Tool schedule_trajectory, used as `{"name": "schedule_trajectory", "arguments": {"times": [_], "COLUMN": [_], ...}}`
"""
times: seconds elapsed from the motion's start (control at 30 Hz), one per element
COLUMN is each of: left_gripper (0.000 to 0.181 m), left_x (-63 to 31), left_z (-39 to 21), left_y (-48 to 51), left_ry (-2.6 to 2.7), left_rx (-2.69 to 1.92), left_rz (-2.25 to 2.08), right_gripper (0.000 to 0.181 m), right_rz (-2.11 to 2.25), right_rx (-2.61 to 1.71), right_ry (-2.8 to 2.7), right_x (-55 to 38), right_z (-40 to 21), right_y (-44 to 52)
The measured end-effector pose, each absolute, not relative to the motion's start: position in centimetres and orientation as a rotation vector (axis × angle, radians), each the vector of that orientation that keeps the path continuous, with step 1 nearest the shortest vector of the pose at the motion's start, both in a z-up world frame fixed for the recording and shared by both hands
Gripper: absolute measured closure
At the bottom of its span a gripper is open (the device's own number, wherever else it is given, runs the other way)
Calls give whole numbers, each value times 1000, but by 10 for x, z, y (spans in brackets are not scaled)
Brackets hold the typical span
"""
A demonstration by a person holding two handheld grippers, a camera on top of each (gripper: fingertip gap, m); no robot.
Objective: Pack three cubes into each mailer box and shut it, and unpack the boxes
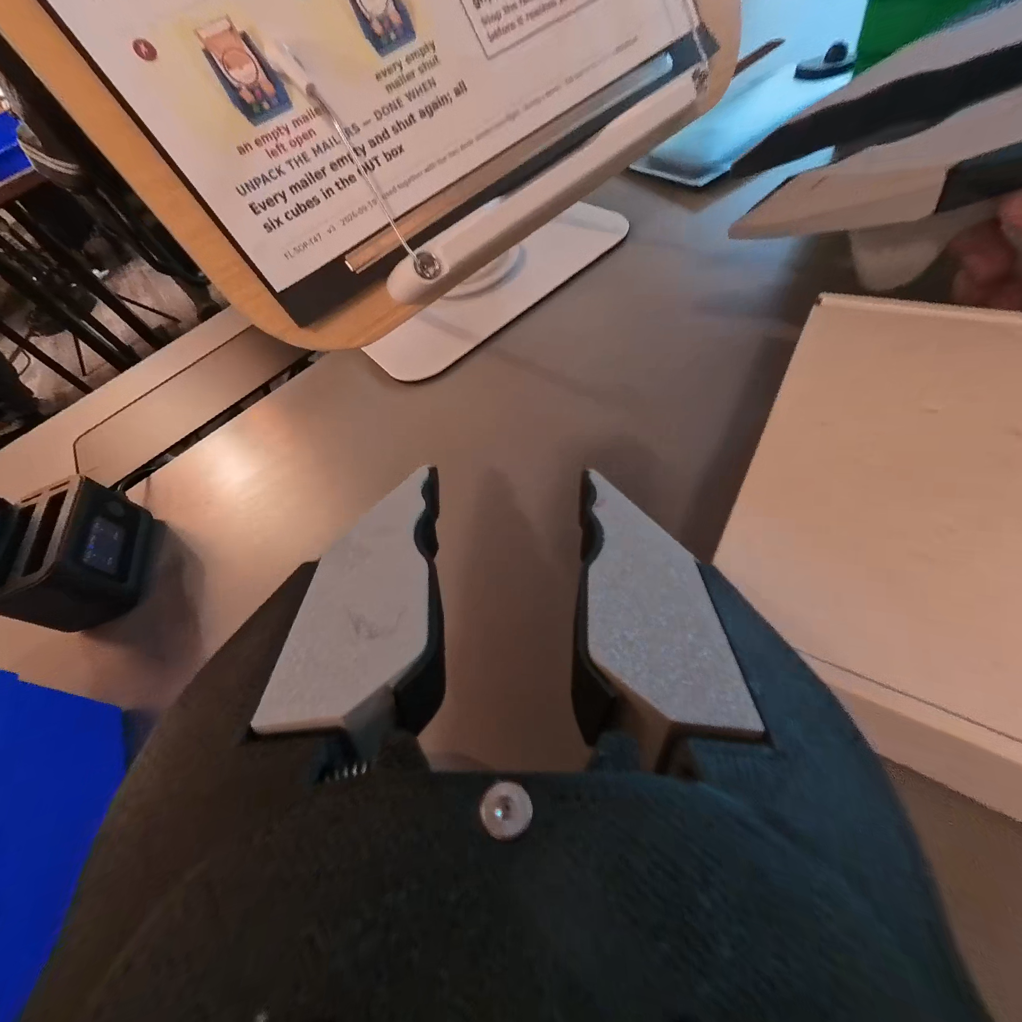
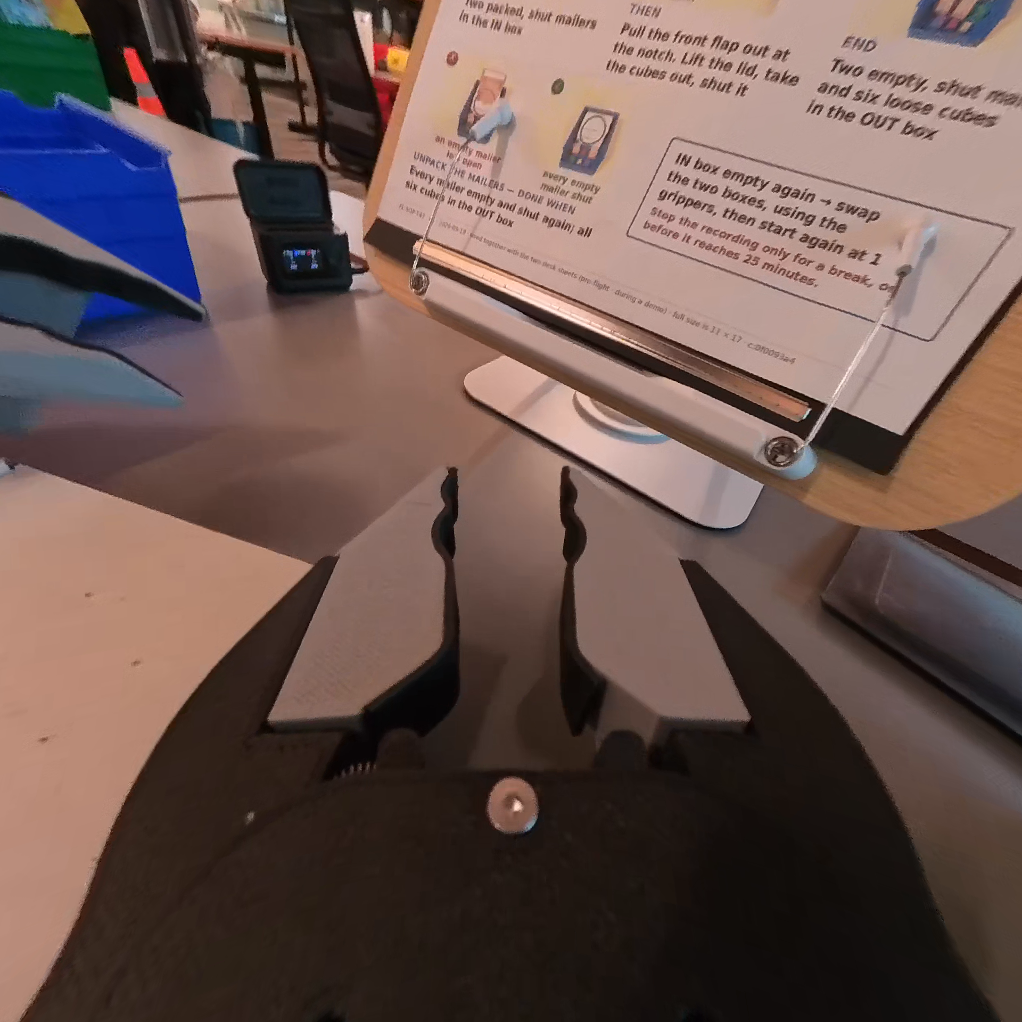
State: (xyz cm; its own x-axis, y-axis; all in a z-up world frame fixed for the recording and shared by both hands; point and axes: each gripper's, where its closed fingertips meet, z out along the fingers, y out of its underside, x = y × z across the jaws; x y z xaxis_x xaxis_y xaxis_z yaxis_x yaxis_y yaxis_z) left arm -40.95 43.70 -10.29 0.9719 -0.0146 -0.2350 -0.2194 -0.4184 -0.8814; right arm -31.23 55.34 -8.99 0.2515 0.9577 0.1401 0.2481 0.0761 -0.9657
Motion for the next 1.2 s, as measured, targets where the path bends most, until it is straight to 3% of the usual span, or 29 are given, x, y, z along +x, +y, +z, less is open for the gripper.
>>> {"name": "schedule_trajectory", "arguments": {"times": [1.2], "left_gripper": [137], "left_x": [-417], "left_z": [-129], "left_y": [440], "left_ry": [177], "left_rx": [-2081], "left_rz": [280], "right_gripper": [145], "right_rz": [783], "right_rx": [-1508], "right_ry": [-1321], "right_x": [-315], "right_z": [-110], "right_y": [555]}}
